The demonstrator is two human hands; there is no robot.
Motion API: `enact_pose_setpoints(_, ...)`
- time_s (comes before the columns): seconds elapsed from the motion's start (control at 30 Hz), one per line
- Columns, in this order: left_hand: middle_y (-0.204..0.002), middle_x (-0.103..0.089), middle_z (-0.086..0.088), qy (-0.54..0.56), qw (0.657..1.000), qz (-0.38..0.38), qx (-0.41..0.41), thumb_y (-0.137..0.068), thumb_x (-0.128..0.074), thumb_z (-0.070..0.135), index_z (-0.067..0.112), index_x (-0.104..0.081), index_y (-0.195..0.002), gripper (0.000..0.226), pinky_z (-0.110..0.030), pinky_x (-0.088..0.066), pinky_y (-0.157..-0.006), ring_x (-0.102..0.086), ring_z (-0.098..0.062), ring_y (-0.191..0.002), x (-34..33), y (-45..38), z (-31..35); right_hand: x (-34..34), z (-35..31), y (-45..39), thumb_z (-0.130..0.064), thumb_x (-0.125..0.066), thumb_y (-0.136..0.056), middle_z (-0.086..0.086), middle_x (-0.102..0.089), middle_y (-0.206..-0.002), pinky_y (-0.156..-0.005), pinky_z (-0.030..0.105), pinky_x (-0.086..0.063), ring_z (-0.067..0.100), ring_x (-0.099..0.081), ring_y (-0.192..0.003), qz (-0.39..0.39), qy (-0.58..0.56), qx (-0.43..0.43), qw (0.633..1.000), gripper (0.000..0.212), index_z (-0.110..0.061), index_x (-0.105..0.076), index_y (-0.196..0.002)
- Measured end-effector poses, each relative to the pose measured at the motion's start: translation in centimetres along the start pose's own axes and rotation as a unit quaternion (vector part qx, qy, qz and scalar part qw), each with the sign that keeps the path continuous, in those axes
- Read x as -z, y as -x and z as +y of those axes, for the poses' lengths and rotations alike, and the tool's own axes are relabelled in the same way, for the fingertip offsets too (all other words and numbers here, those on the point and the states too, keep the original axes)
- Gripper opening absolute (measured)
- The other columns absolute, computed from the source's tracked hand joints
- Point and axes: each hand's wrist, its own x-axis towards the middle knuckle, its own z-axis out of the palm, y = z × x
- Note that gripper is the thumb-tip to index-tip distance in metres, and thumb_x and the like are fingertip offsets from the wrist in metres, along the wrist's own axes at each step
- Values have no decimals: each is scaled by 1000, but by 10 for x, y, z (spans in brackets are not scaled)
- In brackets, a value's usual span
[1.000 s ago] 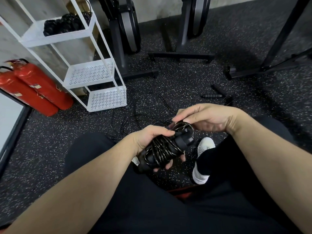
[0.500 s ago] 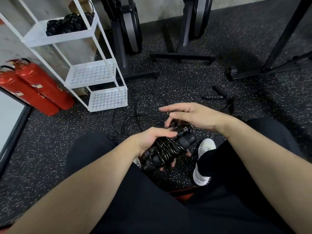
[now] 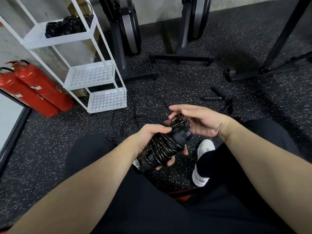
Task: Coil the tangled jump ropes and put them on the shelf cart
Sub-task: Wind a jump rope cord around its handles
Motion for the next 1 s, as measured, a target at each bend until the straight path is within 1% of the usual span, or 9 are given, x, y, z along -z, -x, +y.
enact_pose_setpoints(0.13, -116, -68, -17, -7, 999, 44, -4, -86, -69, 44, 6, -69, -120, 52, -37, -60, -53, -71, -31, -76, 2, 5, -2, -2, 7, -8, -27, -102, -47, 5, -77, -88, -75, 33, -61, 16, -75, -86, 32, -52, 19, 998, 50, -23, -83, -92)
enact_pose_setpoints(0.33, -110, -68, -17, -16, 995, 98, -18, -83, -70, 45, 5, -71, -114, 51, -36, -59, -50, -70, -31, -73, 2, 10, -2, 0, 15, -18, -36, -102, -48, 0, -72, -85, -72, 29, -59, 11, -68, -76, 61, -17, 16, 998, 47, -23, -81, -88)
enact_pose_setpoints(0.4, -109, -70, -16, -11, 994, 107, -31, -82, -71, 46, 6, -73, -112, 51, -35, -59, -50, -71, -30, -72, 0, 11, -2, -1, 15, -19, -49, -98, -51, -1, -73, -88, -78, 30, -55, 12, -66, -81, 79, 38, 13, 996, 45, -26, -81, -86)
enact_pose_setpoints(0.47, -109, -70, -16, -1, 992, 116, -41, -82, -72, 46, 7, -73, -114, 50, -35, -58, -49, -71, -31, -71, 1, 11, -3, -2, 13, -18, -57, -86, -69, 2, -74, -95, -88, 39, -47, 22, -61, -92, 113, 118, 8, 987, 34, -29, -80, -88)
enact_pose_setpoints(0.57, -110, -70, -16, -3, 992, 123, -38, -84, -71, 46, 8, -73, -115, 49, -35, -59, -50, -71, -31, -72, 3, 13, -4, -3, 8, -14, -48, -61, -94, 11, -74, -113, -103, 47, -42, 30, -62, -104, 128, 192, 4, 973, 26, -29, -79, -94)
enact_pose_setpoints(0.7, -111, -70, -17, 2, 988, 150, -34, -88, -62, 44, 11, -71, -119, 46, -35, -58, -51, -70, -32, -72, 2, 10, -6, -5, 8, -12, -48, -50, -96, 2, -72, -126, -111, 53, -42, 31, -64, -120, 114, 248, -8, 962, 34, -26, -75, -106)
enact_pose_setpoints(0.8, -116, -68, -19, 1, 986, 159, -47, -88, -66, 44, 11, -68, -123, 48, -36, -58, -51, -71, -33, -73, 2, 5, -8, 0, 10, -12, -47, -51, -99, 2, -70, -129, -106, 65, -43, 45, -58, -124, 105, 244, -22, 964, 34, -20, -70, -104)
enact_pose_setpoints(0.9, -114, -69, -18, 4, 984, 168, -53, -91, -58, 41, 11, -70, -120, 44, -37, -59, -51, -72, -34, -73, -1, -1, -8, 0, 8, -12, -29, -39, -108, 2, -70, -130, -100, 46, -52, 27, -65, -120, 86, 185, -34, 978, 32, -12, -65, -100)
enact_pose_setpoints(1.0, -113, -69, -20, 6, 981, 188, -45, -90, -57, 41, 9, -65, -123, 46, -38, -59, -52, -72, -35, -71, -1, -3, -8, 2, 6, -14, -25, -38, -109, 2, -71, -128, -111, 47, -45, 23, -65, -121, 83, 232, -21, 969, 32, -10, -66, -102)
